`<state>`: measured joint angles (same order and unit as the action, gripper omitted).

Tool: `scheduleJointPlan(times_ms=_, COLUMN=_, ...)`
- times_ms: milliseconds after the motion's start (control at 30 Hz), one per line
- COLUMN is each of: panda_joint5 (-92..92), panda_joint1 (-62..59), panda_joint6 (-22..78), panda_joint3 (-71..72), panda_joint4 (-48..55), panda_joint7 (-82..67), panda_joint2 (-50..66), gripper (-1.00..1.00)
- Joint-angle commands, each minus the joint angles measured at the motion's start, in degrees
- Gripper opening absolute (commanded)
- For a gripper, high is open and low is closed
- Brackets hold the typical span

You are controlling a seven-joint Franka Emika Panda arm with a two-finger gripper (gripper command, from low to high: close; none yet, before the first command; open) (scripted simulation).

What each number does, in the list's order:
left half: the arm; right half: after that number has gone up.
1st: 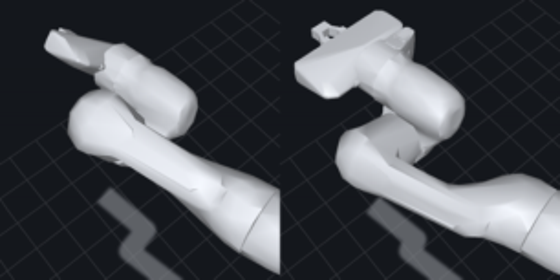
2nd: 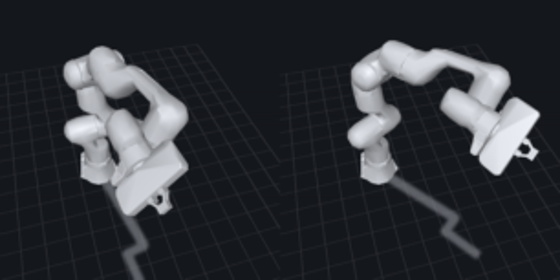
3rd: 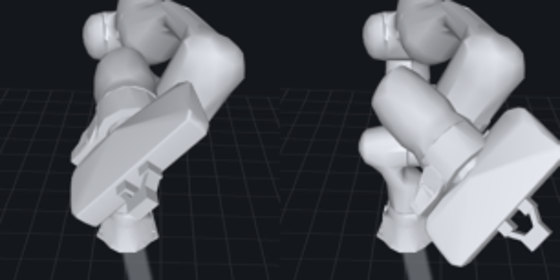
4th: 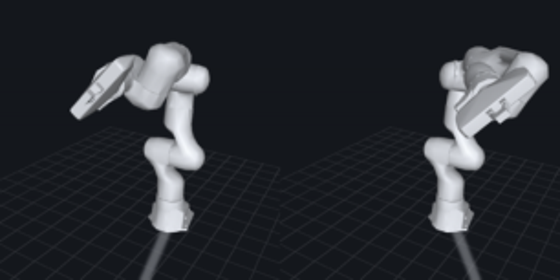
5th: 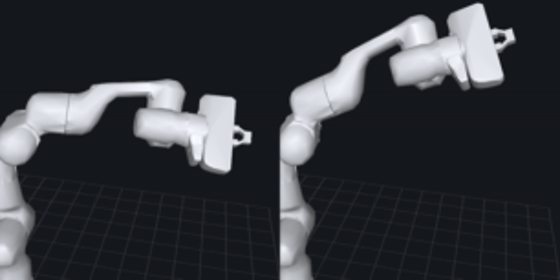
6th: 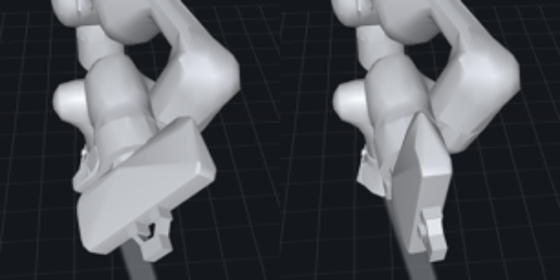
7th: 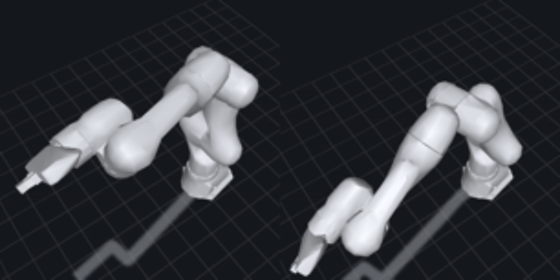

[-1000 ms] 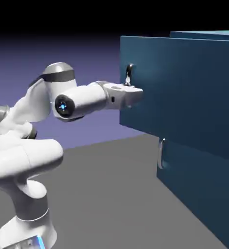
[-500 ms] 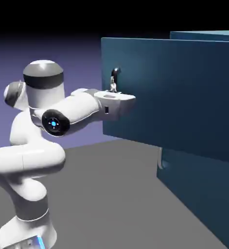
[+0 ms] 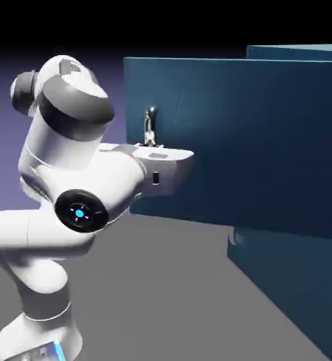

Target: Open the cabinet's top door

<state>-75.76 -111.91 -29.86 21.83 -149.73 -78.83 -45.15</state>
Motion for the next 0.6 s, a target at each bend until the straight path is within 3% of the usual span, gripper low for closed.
scheduleJointPlan(times_ms=0, panda_joint5=1.8, panda_joint1=-0.11, panda_joint6=-0.04, panda_joint3=0.14, panda_joint4=1.49, panda_joint7=-1.43, panda_joint2=2.08, gripper=-1.0)
scheduleJointPlan(times_ms=567, panda_joint5=24.7, panda_joint1=1.29, panda_joint6=0.13, panda_joint3=3.53, panda_joint4=31.57, panda_joint7=-12.7, panda_joint2=37.38, gripper=-1.0)
